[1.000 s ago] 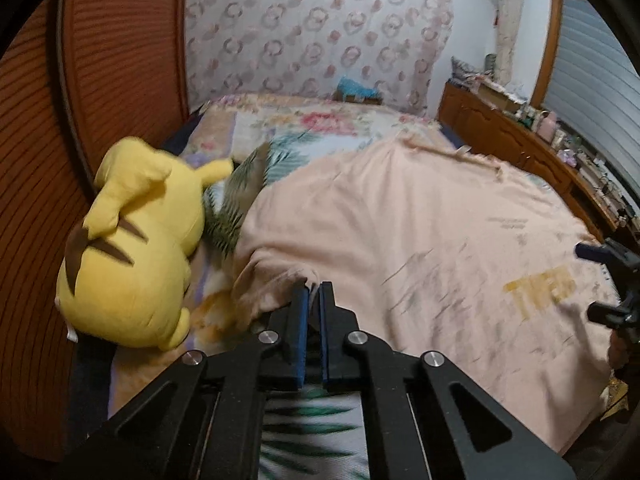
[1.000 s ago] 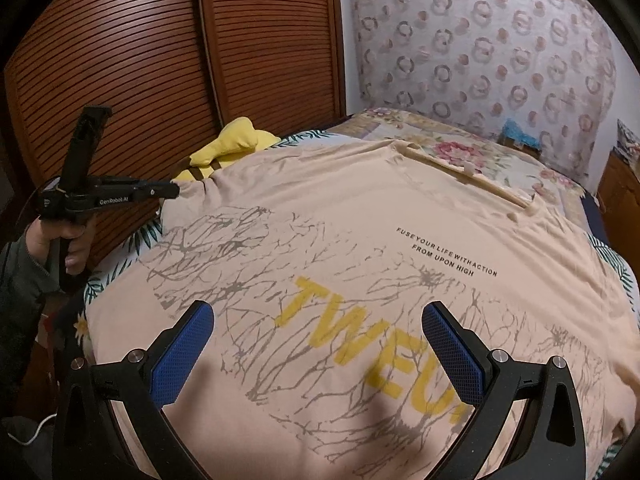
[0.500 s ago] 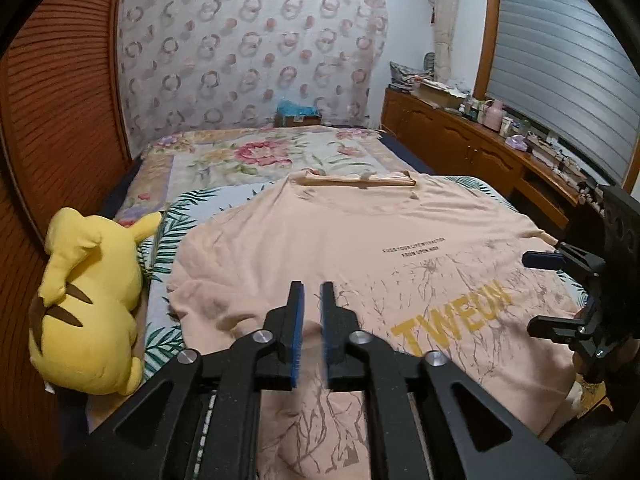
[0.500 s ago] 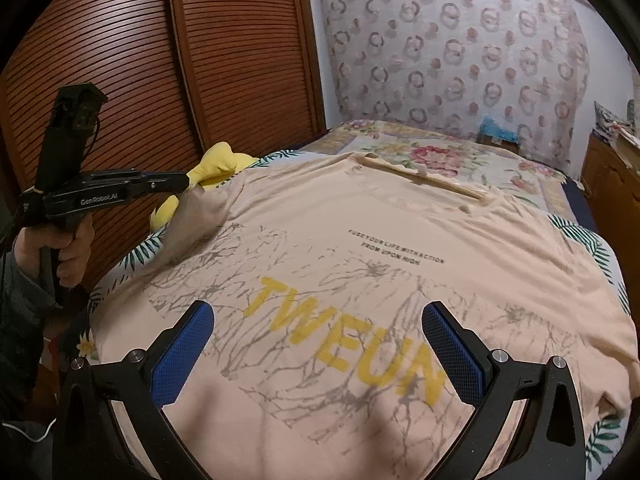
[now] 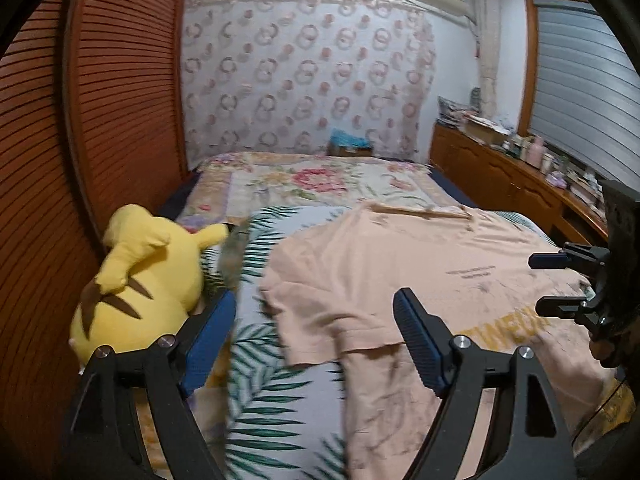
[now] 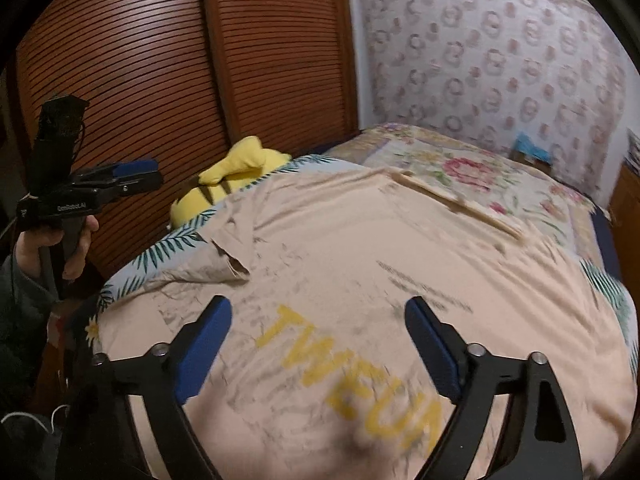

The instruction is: Fold small clothes

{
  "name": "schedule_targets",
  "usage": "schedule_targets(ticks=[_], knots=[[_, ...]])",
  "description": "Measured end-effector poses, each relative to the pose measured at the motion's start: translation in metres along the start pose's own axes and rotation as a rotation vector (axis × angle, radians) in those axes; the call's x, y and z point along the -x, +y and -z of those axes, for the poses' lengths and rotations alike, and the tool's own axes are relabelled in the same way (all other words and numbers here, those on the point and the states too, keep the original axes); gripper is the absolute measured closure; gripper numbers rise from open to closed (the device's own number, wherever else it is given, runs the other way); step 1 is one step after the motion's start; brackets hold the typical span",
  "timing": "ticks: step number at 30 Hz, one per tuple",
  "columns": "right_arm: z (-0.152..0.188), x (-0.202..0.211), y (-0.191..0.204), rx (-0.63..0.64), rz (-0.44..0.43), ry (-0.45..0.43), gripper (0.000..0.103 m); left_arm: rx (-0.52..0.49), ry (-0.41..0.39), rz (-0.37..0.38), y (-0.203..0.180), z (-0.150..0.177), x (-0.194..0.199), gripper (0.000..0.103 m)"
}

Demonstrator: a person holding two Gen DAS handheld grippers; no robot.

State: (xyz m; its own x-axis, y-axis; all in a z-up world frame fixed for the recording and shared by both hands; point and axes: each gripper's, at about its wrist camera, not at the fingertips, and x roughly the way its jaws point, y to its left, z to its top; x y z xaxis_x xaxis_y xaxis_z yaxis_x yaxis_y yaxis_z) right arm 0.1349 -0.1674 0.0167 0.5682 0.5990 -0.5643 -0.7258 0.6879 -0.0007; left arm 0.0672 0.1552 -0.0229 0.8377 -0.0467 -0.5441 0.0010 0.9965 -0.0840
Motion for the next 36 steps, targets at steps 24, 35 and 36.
schedule_targets(ticks=[24,35,36], knots=[[-0.076,-0.21,0.049,0.223,-0.401,0.226,0.057,0.156,0.07,-0.171,0.083,0.005,-0.007,0.021],[-0.073,-0.239,0.08,0.42,-0.324,0.225,0.098,0.191,0.077,-0.221,0.097,0.006,-0.011,0.021],[-0.075,-0.24,0.078,0.399,-0.341,0.234,0.101,0.191,0.077,-0.218,0.098,0.006,-0.011,0.021]])
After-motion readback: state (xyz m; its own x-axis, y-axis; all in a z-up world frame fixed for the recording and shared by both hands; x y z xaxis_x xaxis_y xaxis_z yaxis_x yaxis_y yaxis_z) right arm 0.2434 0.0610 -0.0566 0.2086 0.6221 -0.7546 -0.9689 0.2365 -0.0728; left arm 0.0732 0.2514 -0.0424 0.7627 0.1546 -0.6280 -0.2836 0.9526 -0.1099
